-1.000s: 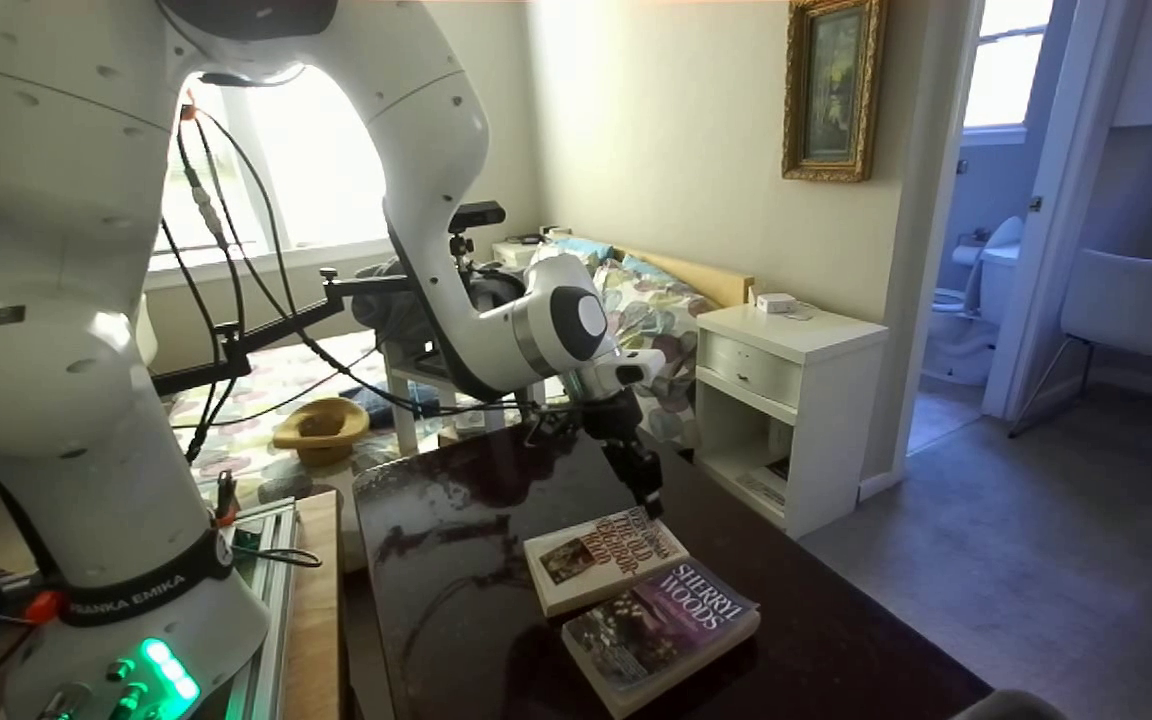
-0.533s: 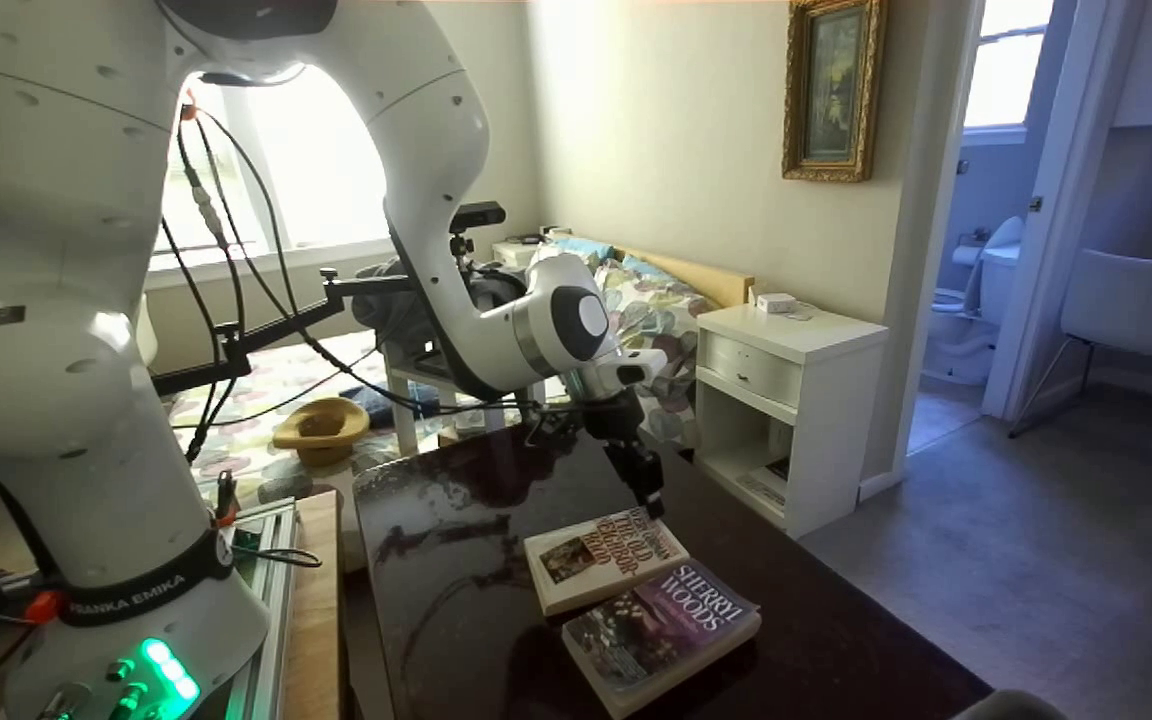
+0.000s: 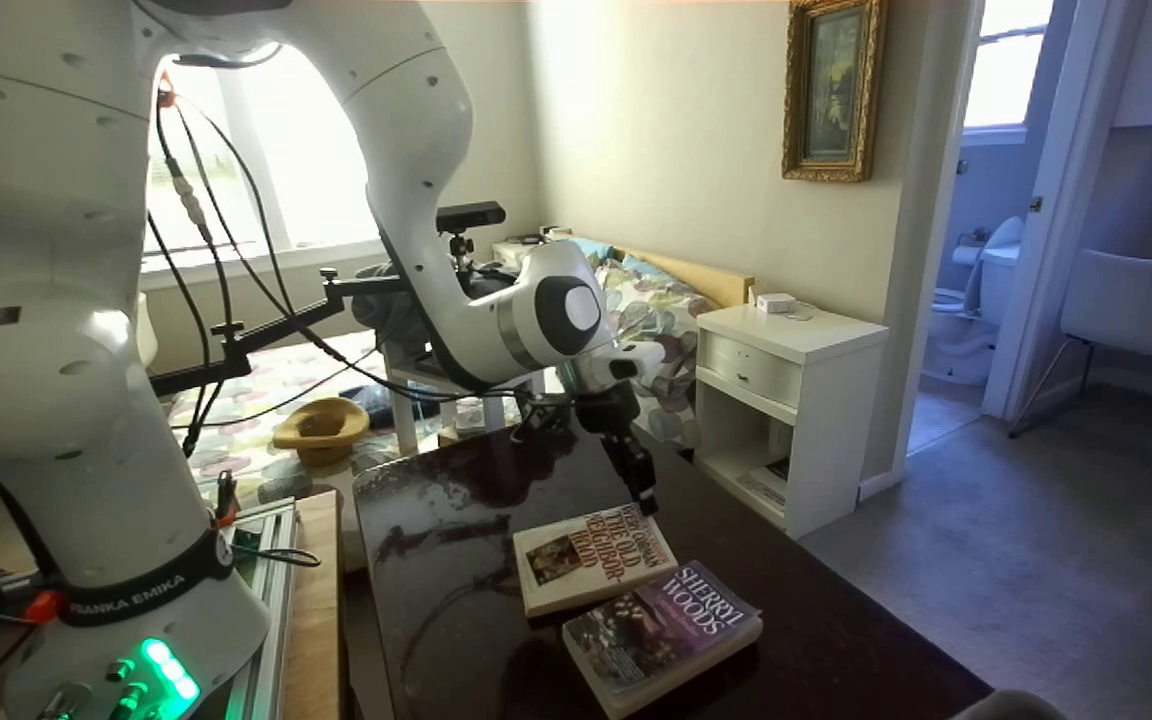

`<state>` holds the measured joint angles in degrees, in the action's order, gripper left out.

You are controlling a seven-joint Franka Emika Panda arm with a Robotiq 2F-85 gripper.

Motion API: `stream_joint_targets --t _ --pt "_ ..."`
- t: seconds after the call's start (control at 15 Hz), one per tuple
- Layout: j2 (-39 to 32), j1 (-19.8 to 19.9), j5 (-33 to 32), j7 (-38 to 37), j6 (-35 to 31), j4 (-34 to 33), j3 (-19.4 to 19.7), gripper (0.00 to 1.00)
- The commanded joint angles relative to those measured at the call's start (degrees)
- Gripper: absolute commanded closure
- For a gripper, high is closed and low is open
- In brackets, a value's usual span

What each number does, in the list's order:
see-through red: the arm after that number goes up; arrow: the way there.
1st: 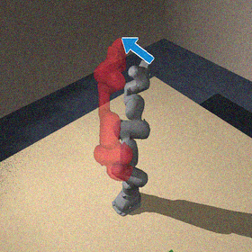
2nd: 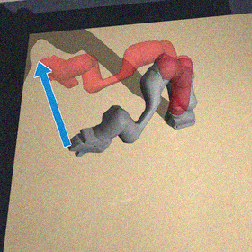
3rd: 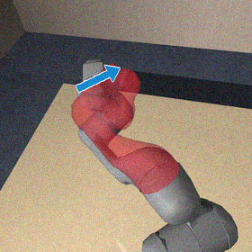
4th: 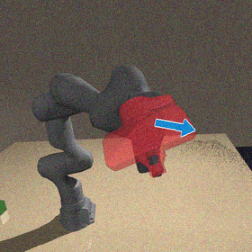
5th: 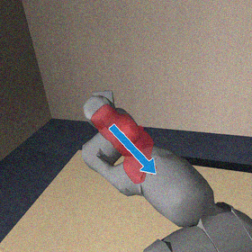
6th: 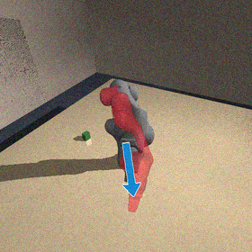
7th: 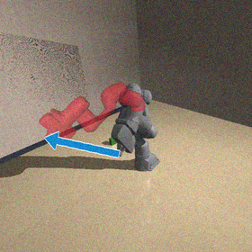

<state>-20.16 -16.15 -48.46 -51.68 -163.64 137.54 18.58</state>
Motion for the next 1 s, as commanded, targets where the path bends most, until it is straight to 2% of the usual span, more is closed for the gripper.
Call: stream_joint_targets --t 0.0,0.27,0.47,0.53,0.6,0.67,0.73,0.93 --pt "6.5 1.0 2.7 1.4 1.6 4.2 -0.7 0.94" --pt "11.0 1.4 3.1 1.4 3.0 5.6 0.0 0.94" --pt "11.5 2.0 5.5 2.6 5.1 5.7 -0.5 0.94" --pt "11.0 2.1 6.8 3.0 5.8 5.5 -0.7 0.83" --pt "10.3 2.0 7.7 2.9 6.3 5.1 -0.9 0.53" --pt "9.7 2.0 8.4 2.8 6.7 4.7 -0.9 0.57" --pt "9.0 2.0 9.2 3.0 6.7 4.4 -1.0 0.56" --pt "7.0 2.1 10.7 2.7 5.8 3.3 -1.4 0.35"
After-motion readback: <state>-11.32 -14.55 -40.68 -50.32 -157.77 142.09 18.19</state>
